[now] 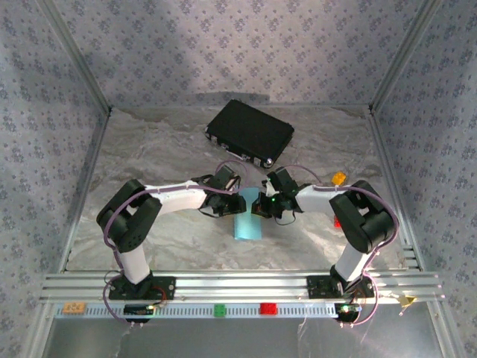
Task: Fold a paper plane with a square sheet of paper (pick it up from the middle)
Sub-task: Hold the square sheet of paper at the center of the table.
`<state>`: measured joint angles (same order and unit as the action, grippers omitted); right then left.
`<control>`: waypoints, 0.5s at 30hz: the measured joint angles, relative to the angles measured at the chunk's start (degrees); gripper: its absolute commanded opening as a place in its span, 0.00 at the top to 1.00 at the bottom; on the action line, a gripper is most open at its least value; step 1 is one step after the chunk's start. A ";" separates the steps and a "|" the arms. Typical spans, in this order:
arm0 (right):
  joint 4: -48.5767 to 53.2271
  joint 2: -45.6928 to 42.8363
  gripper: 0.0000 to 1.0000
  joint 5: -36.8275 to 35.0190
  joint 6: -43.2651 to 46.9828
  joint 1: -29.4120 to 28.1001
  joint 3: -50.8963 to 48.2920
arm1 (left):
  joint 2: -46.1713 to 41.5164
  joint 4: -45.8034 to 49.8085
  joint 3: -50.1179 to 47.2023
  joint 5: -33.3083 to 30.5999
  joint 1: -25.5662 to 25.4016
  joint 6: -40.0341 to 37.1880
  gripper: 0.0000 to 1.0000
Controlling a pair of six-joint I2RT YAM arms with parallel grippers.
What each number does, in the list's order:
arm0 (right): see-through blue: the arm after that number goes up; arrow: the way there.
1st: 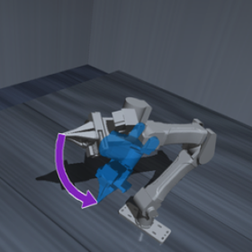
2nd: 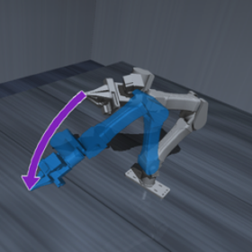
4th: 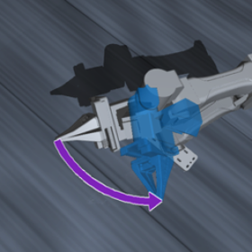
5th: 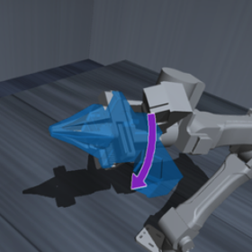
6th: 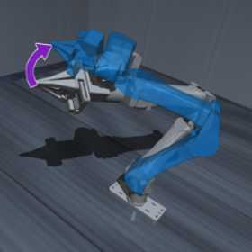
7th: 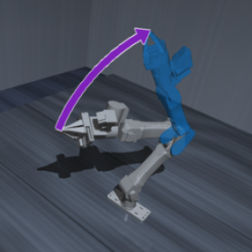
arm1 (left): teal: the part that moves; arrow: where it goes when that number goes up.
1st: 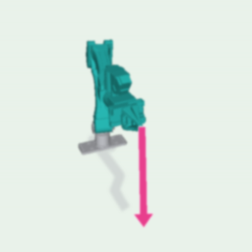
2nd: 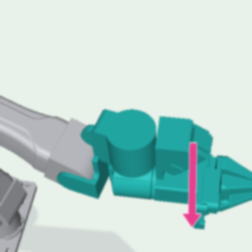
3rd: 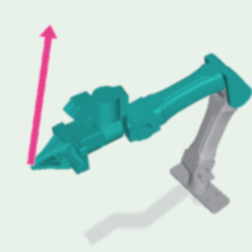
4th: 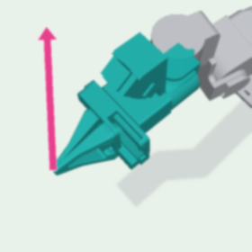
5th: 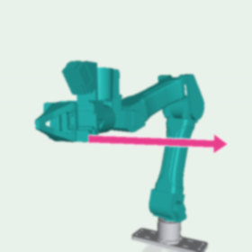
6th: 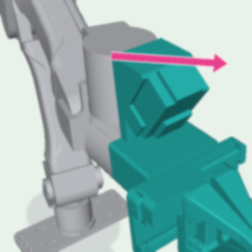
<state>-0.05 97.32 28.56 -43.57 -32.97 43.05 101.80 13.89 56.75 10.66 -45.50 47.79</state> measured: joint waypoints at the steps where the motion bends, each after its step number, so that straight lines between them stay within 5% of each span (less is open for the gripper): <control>1: -0.11 0.00 1.00 0.22 0.57 0.17 -0.22 | 0.00 0.00 0.00 0.00 0.00 0.02 0.57; 10: 1.29 -1.62 1.00 3.23 6.25 3.96 -2.43 | -2.08 -0.63 -0.24 0.04 -0.55 0.24 0.51; 15: 4.57 -2.95 1.00 3.15 8.72 5.62 -2.64 | -7.69 -4.57 -2.27 1.64 -0.57 1.36 0.69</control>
<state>4.51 94.37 31.70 -34.85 -27.35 40.40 94.11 9.32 54.48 12.29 -46.06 49.15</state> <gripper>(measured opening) 0.052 0.405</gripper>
